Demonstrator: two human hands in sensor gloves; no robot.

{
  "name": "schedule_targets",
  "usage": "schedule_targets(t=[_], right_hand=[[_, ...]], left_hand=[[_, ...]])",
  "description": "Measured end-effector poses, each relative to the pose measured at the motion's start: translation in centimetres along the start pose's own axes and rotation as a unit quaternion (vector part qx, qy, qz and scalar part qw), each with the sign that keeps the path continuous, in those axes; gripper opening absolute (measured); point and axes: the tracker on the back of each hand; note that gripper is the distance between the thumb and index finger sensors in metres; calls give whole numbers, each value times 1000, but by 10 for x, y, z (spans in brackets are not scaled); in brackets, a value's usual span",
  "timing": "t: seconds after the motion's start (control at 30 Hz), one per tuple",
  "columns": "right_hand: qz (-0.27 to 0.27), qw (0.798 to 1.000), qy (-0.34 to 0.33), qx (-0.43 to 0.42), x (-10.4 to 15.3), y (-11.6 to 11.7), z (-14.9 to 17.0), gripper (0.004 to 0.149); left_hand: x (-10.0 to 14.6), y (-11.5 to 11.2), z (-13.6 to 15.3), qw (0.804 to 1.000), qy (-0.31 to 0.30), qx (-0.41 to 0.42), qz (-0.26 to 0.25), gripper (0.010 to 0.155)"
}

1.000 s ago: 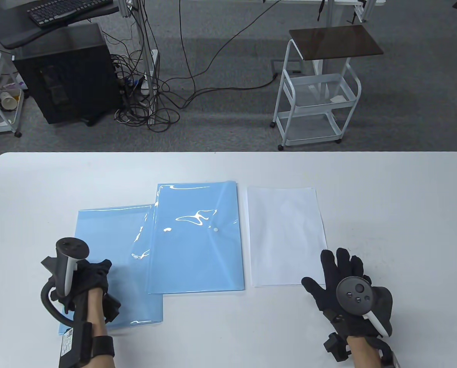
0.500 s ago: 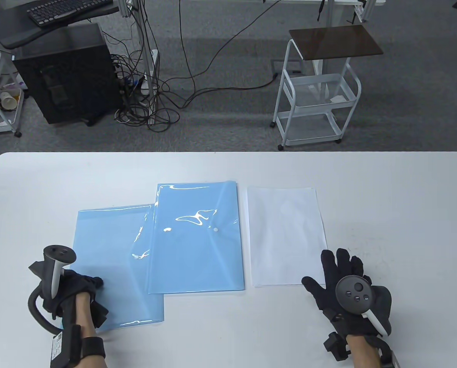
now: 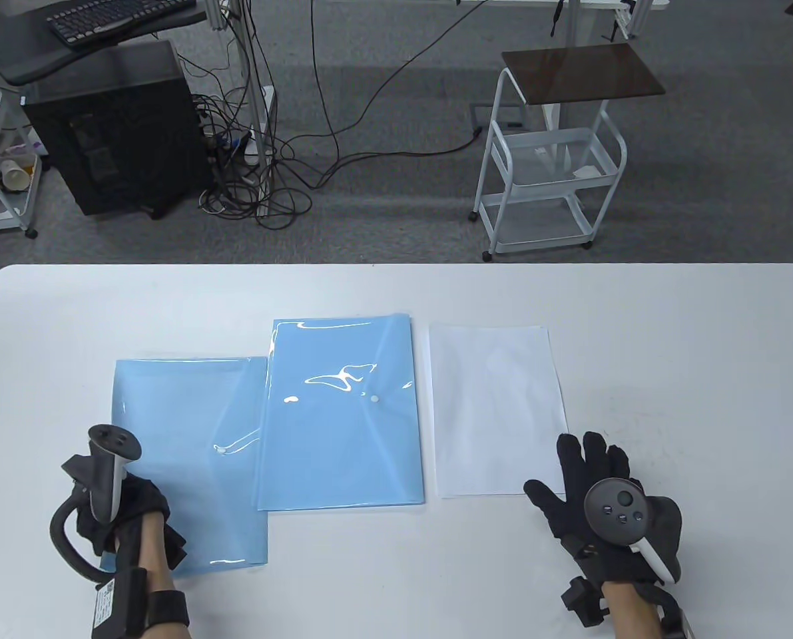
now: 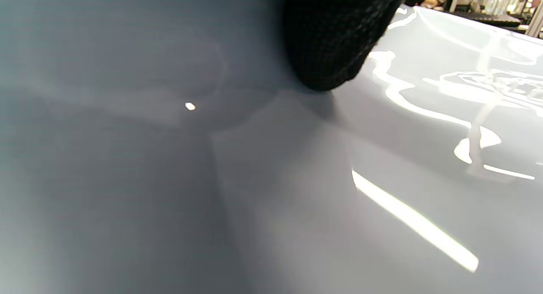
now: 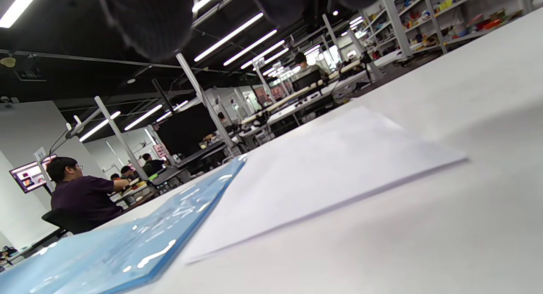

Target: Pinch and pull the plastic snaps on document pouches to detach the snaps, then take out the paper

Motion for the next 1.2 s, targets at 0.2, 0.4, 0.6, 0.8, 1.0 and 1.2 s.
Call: schedule_targets(t=[0.2,0.4,0.6,0.8,1.0,1.2], right_hand=[[2,1000,-7,-4,2,-1,-2,86],[3,1000,-12,-9,3,0,-3,86],[5,1000,-16,-12,4,1,-4,86],[7,1000,-20,-16,5,1,-4,86],[7,1000,-23,-15,6,2,-5,86],[5,1000,-24,-13,7,4,-7,86]], left_hand=[[25,42,-12,996,-29,-34,-74,43],[58,97,-25,990,-80,-10,-117,47],[95,141,-30,981,-136,65,-122,47],[124,170,-25,967,-181,139,-112,47],[143,171,-9,937,-226,263,-45,48],[154,142,-5,907,-249,338,33,49]])
Point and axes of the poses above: the tracker on the back of each hand, its own z axis roughly to the little-finger side, its own x axis roughly from the fingertips to the wrist, y = z × x, and after that the axes turned 9 degrees about -z, right-handed
